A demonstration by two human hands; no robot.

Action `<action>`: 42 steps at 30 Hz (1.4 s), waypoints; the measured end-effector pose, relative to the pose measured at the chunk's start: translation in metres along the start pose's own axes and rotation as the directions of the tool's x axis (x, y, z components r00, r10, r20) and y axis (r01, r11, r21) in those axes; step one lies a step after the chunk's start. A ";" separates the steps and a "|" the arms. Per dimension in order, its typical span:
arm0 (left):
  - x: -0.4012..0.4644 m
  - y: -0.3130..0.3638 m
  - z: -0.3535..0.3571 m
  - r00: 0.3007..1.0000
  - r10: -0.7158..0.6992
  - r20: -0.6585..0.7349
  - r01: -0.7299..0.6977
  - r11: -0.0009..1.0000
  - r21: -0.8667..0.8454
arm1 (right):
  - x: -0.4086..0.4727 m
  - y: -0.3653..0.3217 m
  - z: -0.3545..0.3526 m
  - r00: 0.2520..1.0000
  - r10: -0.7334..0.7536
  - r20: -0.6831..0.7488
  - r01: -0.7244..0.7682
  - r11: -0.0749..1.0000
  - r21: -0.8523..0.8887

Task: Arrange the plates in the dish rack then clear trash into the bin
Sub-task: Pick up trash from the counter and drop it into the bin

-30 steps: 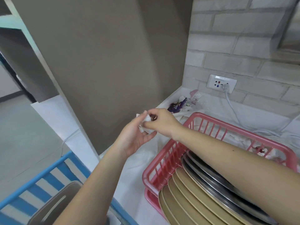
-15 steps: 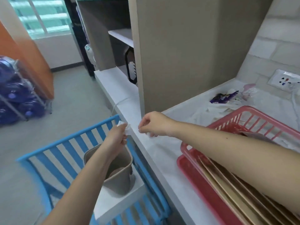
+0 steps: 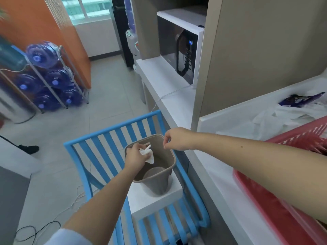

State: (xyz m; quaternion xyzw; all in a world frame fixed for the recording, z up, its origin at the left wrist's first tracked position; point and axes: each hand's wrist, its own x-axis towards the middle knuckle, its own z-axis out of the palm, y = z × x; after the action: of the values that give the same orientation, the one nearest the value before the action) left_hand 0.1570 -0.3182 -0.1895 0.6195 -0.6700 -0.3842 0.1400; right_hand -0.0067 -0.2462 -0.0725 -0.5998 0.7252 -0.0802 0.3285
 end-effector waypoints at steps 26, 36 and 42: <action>-0.047 0.167 0.067 0.770 0.622 0.141 -0.637 0.764 0.104 | -0.061 0.153 -0.112 0.957 0.263 -0.121 -0.264 0.964 0.006; -0.053 0.187 0.116 0.621 0.770 0.147 -0.759 0.543 0.360 | -0.062 0.202 -0.117 0.859 0.510 -0.048 -0.491 0.793 -0.361; -0.044 0.190 0.151 0.566 0.673 0.477 -0.823 0.424 0.378 | -0.048 0.218 -0.111 0.821 0.570 0.031 -0.479 0.717 -0.506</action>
State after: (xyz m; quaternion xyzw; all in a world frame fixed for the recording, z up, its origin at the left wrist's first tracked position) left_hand -0.0717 -0.2371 -0.1460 0.2088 -0.9679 -0.1386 0.0210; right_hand -0.2457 -0.1745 -0.0801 -0.4350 0.8284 0.2535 0.2456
